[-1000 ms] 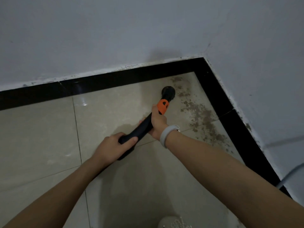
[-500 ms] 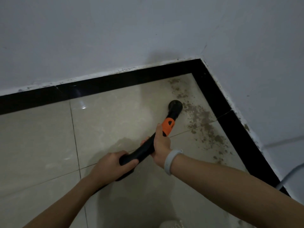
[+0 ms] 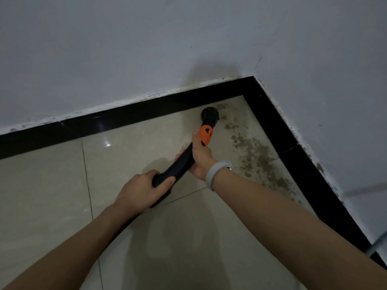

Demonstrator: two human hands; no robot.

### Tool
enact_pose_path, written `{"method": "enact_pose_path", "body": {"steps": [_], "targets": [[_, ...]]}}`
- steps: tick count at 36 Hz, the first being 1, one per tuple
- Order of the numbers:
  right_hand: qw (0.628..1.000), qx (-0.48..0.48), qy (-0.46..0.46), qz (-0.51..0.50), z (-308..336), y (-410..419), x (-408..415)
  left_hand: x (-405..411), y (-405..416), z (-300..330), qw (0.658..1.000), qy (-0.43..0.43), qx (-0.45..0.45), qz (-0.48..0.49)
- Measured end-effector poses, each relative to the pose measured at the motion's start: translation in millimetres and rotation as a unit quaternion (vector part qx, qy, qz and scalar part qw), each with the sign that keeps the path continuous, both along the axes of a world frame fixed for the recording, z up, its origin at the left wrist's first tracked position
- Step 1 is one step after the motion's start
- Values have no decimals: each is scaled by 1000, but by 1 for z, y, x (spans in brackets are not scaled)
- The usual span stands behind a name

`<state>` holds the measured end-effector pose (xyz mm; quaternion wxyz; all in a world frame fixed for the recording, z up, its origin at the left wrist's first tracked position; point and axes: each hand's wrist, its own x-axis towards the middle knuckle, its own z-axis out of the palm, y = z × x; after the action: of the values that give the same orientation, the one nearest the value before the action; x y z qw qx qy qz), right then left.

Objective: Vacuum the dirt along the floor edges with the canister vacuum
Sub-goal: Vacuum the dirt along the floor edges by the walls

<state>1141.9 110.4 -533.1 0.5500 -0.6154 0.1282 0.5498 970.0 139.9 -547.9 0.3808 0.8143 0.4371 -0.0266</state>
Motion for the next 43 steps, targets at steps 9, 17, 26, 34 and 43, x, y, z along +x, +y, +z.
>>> {"method": "enact_pose_path", "body": {"steps": [9, 17, 26, 34, 43], "targets": [[1000, 15, -21, -15, -7, 17, 32, 35, 20, 1, 1000, -5, 7, -23], [999, 2, -40, -31, -15, 15, 70, 74, 26, -5, 999, -10, 4, -49], [995, -5, -63, -75, -17, 12, 112, 122, 29, -3, 996, -18, 14, -83], [995, 21, -41, -85, -23, 4, 115, 126, 20, -12, 998, -9, 17, -67], [994, 62, 5, -87, -29, -2, 73, 82, 14, -9, 994, 15, 93, -56]]}}
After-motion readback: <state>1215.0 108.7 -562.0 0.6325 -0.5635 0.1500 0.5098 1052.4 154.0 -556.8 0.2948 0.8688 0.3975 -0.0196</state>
